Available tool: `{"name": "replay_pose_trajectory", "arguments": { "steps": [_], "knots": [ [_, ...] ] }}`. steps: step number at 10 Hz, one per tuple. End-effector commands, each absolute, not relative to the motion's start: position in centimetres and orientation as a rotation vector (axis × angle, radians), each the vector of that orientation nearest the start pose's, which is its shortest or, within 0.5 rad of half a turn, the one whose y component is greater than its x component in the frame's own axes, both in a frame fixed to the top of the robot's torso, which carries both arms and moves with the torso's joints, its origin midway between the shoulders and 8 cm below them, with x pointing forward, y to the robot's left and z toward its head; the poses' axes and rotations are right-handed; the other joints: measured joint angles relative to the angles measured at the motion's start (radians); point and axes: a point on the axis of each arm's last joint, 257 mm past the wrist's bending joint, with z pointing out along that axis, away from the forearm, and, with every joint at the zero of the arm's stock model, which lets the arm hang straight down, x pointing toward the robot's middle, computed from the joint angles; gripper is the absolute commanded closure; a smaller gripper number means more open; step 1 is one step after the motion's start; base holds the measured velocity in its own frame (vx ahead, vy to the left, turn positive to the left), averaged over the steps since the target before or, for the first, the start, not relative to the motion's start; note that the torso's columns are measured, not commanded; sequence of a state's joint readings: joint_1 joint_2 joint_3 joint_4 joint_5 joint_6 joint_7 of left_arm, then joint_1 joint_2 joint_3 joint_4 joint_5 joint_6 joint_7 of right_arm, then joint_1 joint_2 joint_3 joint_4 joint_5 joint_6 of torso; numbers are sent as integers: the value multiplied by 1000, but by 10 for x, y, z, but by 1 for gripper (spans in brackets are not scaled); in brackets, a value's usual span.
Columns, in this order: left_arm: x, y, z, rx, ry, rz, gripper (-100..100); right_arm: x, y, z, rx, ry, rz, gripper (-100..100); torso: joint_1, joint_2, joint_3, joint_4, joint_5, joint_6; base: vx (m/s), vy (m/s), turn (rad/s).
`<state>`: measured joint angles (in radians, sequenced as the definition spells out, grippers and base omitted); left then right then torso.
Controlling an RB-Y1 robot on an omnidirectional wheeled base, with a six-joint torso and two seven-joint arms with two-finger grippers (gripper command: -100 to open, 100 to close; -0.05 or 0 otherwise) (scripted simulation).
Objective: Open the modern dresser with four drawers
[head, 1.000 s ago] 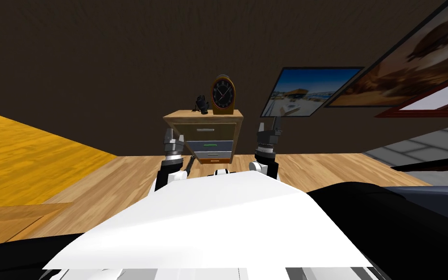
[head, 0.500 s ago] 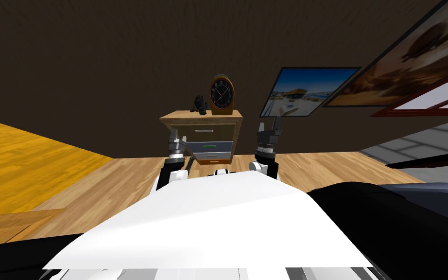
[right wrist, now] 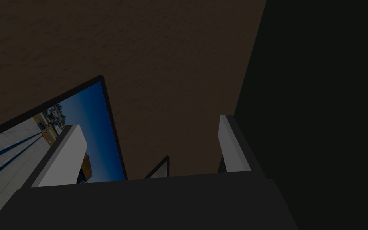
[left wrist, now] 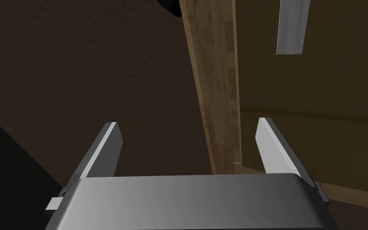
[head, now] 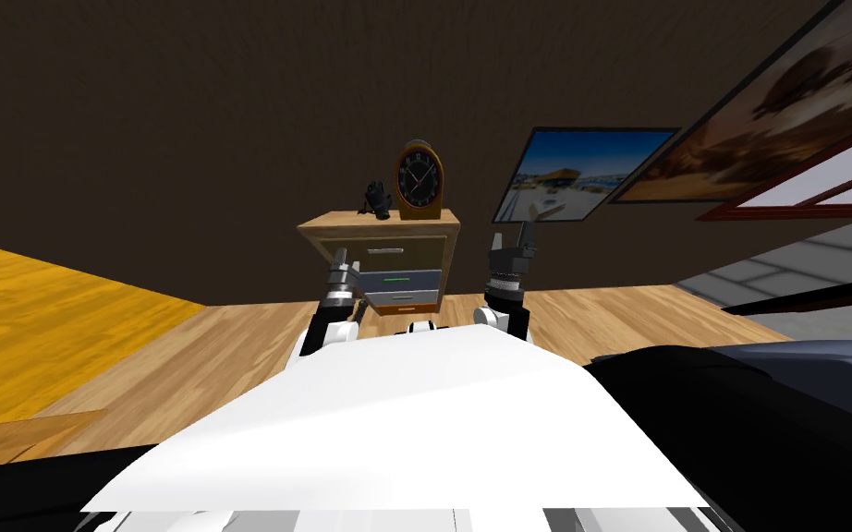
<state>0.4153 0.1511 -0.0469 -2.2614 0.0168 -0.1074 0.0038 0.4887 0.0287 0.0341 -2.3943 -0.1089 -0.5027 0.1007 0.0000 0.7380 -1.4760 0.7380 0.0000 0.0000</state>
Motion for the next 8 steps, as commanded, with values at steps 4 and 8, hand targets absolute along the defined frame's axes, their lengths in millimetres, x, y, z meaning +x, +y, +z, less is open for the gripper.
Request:
{"name": "replay_pose_trajectory", "arguments": {
  "steps": [4,8],
  "knots": [
    [430,250,-74,-890,1095,-1223,-100,317,-279,77,614,458,1341,0,0,0,0,0,0,0,36,4,-44],
    [440,249,-99,-935,1186,-1178,-100,317,-279,77,614,458,1341,0,0,0,0,0,0,0,39,1,-47]
  ]
}}
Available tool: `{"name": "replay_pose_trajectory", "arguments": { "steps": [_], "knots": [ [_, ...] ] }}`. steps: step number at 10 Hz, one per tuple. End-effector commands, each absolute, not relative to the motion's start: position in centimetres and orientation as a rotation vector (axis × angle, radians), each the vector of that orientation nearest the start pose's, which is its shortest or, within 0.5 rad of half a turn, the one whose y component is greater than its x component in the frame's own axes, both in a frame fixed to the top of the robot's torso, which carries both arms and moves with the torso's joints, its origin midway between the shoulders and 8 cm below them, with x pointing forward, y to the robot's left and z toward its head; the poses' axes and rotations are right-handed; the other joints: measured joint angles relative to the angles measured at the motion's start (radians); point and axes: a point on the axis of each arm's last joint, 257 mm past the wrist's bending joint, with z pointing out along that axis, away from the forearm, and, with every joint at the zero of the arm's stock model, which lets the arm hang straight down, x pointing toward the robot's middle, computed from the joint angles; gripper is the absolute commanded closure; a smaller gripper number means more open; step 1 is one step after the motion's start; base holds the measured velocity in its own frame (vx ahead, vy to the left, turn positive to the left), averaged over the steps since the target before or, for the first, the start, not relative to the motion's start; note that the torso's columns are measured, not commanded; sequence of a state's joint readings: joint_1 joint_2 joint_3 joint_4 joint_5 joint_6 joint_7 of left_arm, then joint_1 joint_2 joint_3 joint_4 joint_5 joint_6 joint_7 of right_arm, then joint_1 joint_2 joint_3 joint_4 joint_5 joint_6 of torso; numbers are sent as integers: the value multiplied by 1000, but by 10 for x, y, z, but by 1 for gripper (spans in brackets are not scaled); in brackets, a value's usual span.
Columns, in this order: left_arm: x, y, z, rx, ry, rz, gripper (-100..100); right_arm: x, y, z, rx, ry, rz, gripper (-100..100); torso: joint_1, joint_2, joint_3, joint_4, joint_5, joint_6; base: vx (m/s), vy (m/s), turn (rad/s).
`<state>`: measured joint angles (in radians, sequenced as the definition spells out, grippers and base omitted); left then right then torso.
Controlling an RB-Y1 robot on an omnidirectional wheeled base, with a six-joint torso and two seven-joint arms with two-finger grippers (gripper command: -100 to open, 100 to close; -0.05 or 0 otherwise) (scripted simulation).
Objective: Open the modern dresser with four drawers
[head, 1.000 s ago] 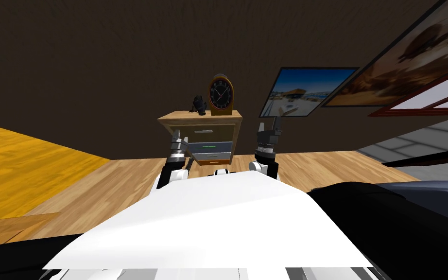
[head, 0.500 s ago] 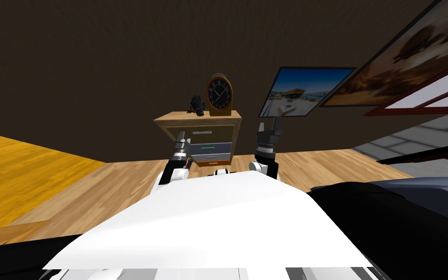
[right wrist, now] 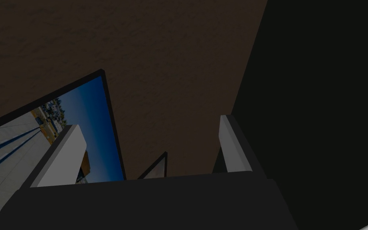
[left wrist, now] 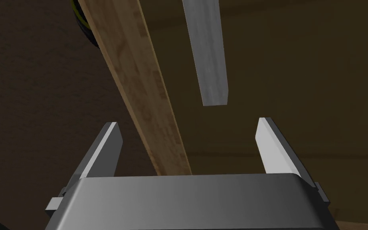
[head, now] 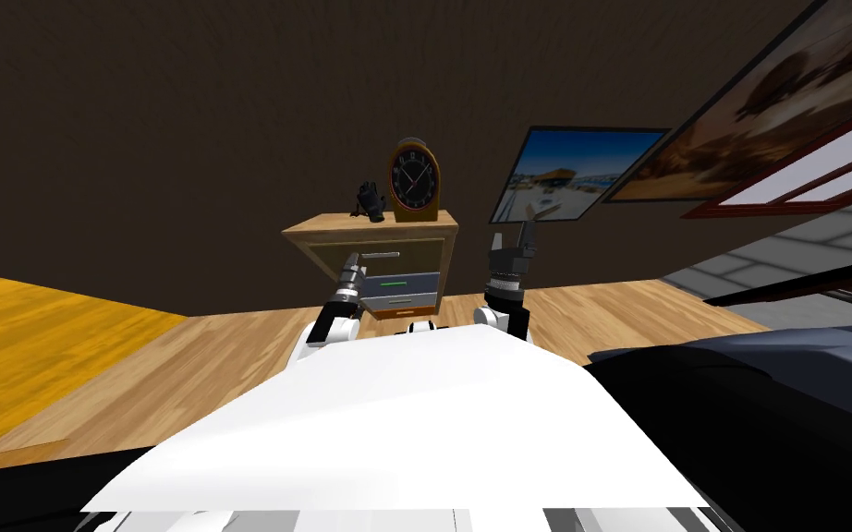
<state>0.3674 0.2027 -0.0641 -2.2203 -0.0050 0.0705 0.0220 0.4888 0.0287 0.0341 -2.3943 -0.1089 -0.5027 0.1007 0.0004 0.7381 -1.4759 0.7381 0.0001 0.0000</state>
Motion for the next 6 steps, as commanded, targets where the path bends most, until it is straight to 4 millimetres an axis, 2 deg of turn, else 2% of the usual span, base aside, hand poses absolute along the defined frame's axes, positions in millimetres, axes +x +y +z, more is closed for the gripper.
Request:
{"name": "replay_pose_trajectory", "arguments": {
  "steps": [1,4,6],
  "knots": [
    [443,249,-105,-945,1205,-1166,-100,317,-279,77,614,458,1341,0,0,0,0,0,0,0,35,6,-45],
    [447,249,-118,-969,1249,-1140,-100,317,-279,77,614,458,1341,0,-1,0,0,0,0,0,29,2,-32],
    [445,248,-110,-967,1242,-1142,-100,317,-279,77,614,458,1341,0,0,1,0,0,0,0,44,-3,-11]
  ]
}}
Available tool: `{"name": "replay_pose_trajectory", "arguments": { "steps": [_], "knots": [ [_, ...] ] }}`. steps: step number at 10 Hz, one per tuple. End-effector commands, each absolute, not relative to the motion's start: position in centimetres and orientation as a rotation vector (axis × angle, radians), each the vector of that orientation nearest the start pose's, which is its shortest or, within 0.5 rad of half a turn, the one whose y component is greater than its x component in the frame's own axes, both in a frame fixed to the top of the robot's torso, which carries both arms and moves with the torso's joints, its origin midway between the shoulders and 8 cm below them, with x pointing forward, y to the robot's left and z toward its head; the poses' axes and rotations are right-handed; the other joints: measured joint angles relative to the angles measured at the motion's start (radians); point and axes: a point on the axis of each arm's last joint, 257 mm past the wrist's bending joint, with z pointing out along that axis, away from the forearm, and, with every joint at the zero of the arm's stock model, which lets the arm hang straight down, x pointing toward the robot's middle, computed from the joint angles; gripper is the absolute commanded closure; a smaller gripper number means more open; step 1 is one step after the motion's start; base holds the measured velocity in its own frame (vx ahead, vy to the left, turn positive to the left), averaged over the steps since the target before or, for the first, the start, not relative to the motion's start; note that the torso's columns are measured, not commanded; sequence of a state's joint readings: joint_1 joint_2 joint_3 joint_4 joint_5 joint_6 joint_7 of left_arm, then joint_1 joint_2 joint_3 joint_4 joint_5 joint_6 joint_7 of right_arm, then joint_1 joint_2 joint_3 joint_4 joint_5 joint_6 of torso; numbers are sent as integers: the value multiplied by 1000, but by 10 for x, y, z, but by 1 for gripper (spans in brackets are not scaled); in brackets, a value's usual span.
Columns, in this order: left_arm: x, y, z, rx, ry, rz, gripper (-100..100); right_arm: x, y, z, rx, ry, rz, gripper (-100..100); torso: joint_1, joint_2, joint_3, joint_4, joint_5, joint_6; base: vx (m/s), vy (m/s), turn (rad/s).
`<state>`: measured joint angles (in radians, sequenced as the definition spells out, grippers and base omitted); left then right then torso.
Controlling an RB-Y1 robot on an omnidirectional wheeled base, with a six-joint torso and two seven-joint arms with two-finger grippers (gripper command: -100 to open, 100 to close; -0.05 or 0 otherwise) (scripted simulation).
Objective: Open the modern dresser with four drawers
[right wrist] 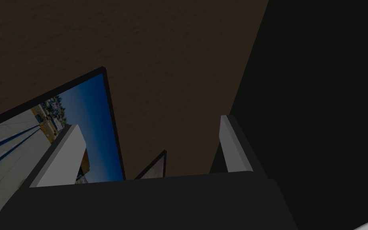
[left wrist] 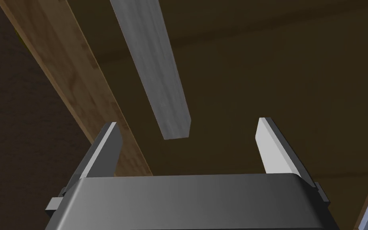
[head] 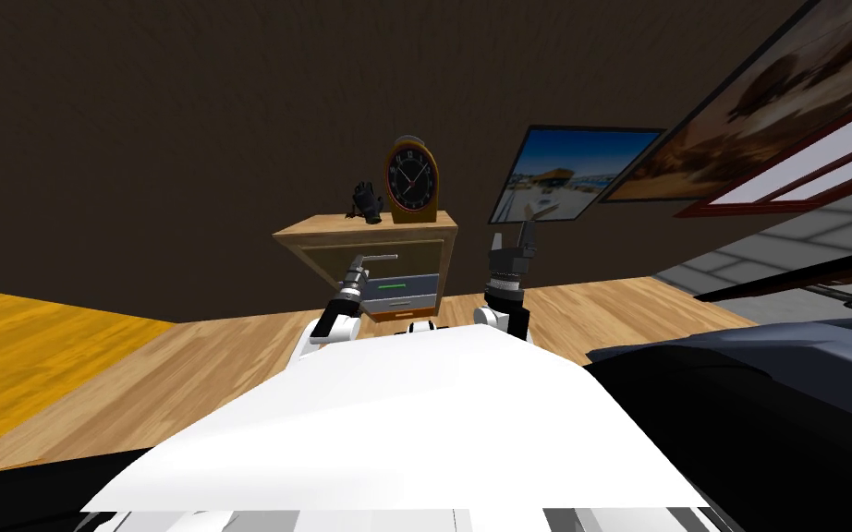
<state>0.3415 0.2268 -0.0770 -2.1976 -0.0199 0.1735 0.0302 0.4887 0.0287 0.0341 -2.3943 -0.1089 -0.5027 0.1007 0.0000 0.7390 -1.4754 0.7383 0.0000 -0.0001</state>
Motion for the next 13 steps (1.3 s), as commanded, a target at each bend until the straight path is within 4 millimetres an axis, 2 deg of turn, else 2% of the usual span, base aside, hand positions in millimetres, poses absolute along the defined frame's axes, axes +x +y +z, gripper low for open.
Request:
{"name": "replay_pose_trajectory", "arguments": {
  "steps": [1,2,7,8,13],
  "knots": [
    [446,249,-113,-965,1241,-1144,-100,317,-279,77,614,458,1341,0,-1,-4,-2,-1,0,0,50,-5,-3],
    [445,249,-113,-966,1242,-1143,100,317,-279,77,613,458,1341,0,0,-2,-1,-1,0,0,7,-1,1],
    [438,245,-108,-957,1246,-1153,100,317,-279,77,613,457,1341,0,1,0,0,0,0,0,-152,1,26],
    [436,246,-106,-965,1254,-1146,-100,317,-279,77,614,458,1341,0,0,-7,-4,-2,0,0,84,-10,-30],
    [433,248,-104,-978,1267,-1133,-100,317,-279,77,614,458,1341,0,-1,0,0,0,0,0,159,-2,-17]
  ]
}}
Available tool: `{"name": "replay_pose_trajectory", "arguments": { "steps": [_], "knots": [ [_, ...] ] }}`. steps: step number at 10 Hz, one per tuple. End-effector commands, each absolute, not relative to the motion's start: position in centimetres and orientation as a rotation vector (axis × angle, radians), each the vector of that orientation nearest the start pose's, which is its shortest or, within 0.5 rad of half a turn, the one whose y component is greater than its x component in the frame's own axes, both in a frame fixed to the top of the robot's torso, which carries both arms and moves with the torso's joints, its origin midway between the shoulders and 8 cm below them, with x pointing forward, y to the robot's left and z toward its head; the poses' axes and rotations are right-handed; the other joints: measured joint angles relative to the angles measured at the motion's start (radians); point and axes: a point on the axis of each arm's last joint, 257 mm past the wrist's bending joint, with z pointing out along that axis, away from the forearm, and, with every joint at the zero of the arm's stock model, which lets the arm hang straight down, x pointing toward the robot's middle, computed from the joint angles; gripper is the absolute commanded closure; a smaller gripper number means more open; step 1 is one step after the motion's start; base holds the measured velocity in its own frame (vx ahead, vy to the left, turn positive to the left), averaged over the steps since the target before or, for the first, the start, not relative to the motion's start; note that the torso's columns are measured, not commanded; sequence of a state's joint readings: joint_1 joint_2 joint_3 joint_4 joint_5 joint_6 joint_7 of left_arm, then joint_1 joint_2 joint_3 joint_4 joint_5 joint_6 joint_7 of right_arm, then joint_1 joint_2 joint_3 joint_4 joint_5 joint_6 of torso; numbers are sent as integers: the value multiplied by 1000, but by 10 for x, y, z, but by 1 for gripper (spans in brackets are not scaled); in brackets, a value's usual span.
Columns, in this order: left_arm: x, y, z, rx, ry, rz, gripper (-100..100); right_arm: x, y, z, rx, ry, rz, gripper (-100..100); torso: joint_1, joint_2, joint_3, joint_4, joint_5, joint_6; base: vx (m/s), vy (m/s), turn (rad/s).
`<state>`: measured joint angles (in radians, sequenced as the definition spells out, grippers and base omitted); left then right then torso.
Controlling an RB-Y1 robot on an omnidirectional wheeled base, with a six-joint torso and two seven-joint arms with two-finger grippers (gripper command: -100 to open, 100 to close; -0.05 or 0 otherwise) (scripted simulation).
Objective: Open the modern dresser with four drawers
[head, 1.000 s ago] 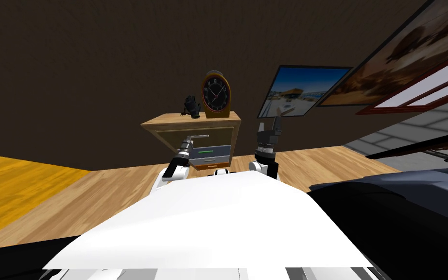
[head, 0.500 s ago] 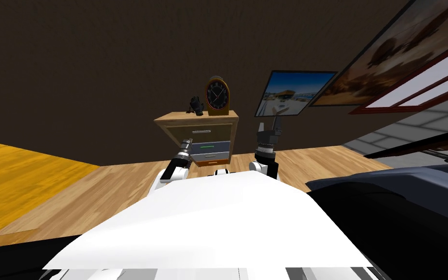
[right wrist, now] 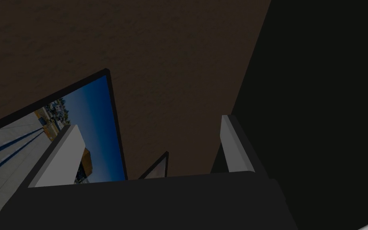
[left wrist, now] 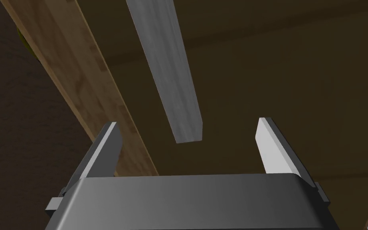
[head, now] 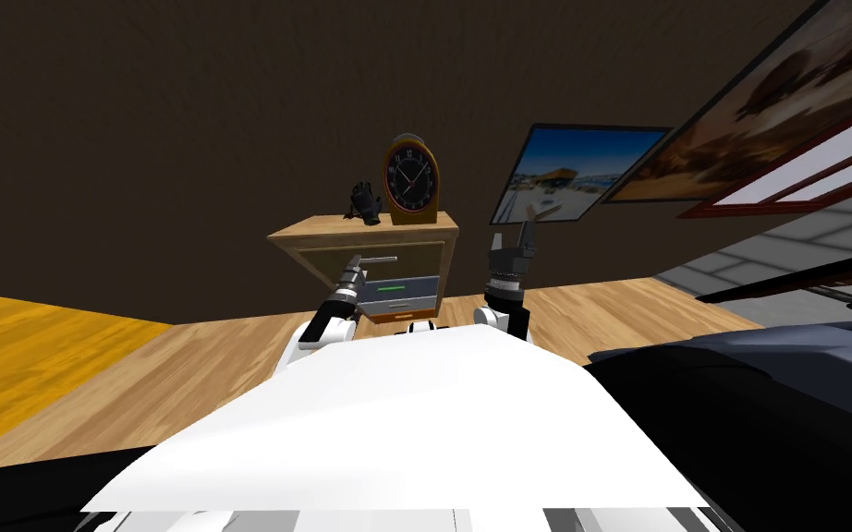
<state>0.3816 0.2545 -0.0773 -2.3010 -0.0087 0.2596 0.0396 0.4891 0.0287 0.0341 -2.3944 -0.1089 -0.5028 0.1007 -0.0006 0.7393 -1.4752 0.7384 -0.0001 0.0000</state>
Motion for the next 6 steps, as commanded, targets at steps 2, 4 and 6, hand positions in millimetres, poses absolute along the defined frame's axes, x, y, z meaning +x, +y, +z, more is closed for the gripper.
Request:
{"name": "replay_pose_trajectory", "arguments": {
  "steps": [2,4,6],
  "knots": [
    [432,248,-100,-979,1267,-1132,-100,317,-279,77,614,458,1341,0,1,3,2,1,0,0,90,9,-8],
    [430,249,-99,-990,1253,-1116,100,317,-279,77,613,458,1341,0,0,2,1,1,0,0,-31,22,-72],
    [427,252,-98,-1007,1232,-1091,100,317,-279,77,613,458,1341,0,2,5,4,0,1,0,-188,72,-191]
  ]
}}
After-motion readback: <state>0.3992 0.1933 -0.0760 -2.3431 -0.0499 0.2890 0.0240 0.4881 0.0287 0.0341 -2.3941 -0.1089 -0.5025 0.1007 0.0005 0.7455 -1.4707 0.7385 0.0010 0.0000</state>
